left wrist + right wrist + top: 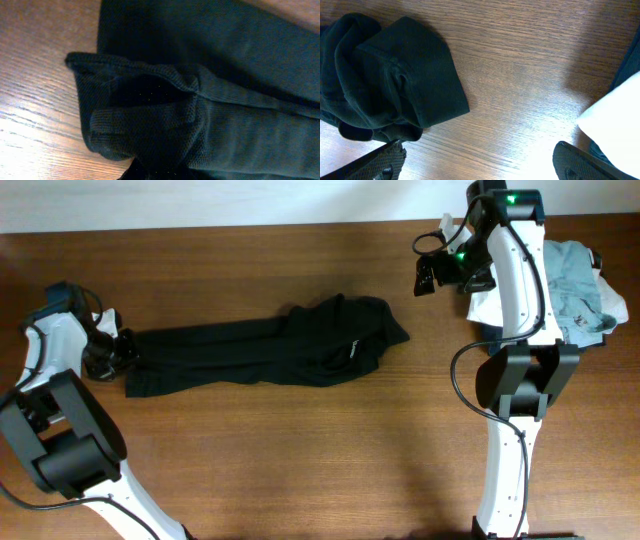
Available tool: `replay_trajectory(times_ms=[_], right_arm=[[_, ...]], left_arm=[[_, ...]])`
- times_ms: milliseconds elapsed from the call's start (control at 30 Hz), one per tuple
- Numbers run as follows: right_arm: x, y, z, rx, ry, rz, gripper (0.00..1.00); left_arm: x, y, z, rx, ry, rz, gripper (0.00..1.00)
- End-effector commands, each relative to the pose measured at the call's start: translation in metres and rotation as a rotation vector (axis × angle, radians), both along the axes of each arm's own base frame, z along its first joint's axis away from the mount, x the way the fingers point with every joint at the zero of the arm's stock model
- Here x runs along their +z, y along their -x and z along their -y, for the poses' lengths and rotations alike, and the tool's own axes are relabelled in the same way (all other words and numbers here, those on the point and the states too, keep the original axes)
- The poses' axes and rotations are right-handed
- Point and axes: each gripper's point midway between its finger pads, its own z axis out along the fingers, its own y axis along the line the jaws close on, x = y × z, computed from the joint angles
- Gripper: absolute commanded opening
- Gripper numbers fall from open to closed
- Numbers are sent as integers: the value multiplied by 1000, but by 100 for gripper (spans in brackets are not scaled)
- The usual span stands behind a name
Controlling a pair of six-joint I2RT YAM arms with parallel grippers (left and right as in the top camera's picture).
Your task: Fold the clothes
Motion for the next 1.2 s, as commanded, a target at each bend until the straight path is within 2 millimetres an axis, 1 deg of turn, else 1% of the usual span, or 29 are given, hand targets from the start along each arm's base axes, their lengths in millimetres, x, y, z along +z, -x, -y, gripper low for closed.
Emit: replay_trajectory(times_ms=[0,67,267,333,433,500,767,900,1167], right_arm=[[14,2,-2,4,-11,28,99],[14,2,-2,4,-11,28,99],[14,2,-2,4,-11,28,99],[14,2,-2,4,-11,28,99],[15,1,-2,4,-11,32,99],[15,0,-2,4,-11,34,99],[15,0,-2,5,-11,35,99],[15,0,-2,5,-11,35,99],[15,0,-2,5,-11,34,99]], left_arm=[[31,-16,5,-35,-39,79,1],[38,-21,10,-50,-45,96,1],[69,-40,32,-122,-74,178,0],[80,-46,47,-178,-70,215,0],[89,-53,72,-260,-65,250,1],[91,-55,88,-304,-65,256,1],[92,-63,164,-500,-61,283,0],[93,-63,196,-586,-67,294,1],[91,-57,237,-680,-100,291,1]])
